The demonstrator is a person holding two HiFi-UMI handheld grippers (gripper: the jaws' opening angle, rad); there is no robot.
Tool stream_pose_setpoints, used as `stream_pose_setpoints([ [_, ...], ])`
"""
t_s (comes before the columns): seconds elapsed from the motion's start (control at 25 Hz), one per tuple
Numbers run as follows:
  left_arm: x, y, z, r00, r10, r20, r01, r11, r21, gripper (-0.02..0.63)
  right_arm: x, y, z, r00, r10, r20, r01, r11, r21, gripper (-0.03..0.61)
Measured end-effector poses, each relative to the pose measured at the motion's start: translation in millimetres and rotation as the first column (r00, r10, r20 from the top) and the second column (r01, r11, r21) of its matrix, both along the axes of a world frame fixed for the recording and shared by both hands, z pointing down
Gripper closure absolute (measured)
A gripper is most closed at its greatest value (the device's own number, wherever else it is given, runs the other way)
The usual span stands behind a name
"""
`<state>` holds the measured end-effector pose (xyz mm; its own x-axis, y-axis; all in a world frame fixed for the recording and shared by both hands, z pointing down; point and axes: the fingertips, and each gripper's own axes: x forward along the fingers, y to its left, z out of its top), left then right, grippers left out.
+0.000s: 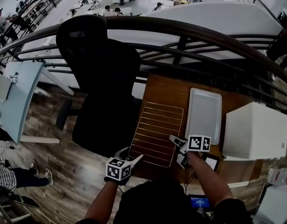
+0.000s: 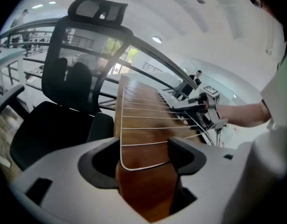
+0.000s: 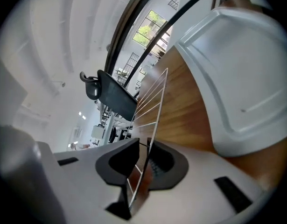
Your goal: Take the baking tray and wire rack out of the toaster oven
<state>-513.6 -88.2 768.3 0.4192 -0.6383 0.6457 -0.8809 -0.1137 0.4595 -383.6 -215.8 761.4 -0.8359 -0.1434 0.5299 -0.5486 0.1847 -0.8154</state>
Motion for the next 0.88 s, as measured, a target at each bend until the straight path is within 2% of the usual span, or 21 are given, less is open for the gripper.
stream_pose_setpoints([
  [0.16, 6, 3, 14, 0.994, 0.088, 0.060, -0.086, 0.996, -0.031, 0.287, 1, -16, 6, 0.993, 0.007, -0.115, 0.001, 0.998, 0.067, 0.520],
  [0.4, 6, 7, 25, 0.991, 0.114, 0.064, -0.110, 0.992, -0.061, 0.287, 10, -25, 15, 0.960, 0.024, -0.280, 0.015, 0.990, 0.138, 0.458],
  [0.64, 4, 5, 26, 0.992, 0.114, 0.060, -0.111, 0.992, -0.063, 0.295, 20, -31, 16, 0.941, 0.037, -0.335, 0.023, 0.985, 0.172, 0.380],
  [0.76, 7, 2, 26, 0.993, 0.105, 0.054, -0.101, 0.993, -0.063, 0.294, 20, -31, 17, 0.922, -0.021, -0.386, 0.108, 0.973, 0.206, 0.295],
  [0.88, 7, 1, 23, 0.994, 0.095, 0.052, -0.092, 0.994, -0.060, 0.293, 19, -29, 17, 0.855, -0.093, -0.510, 0.265, 0.924, 0.276, 0.268],
])
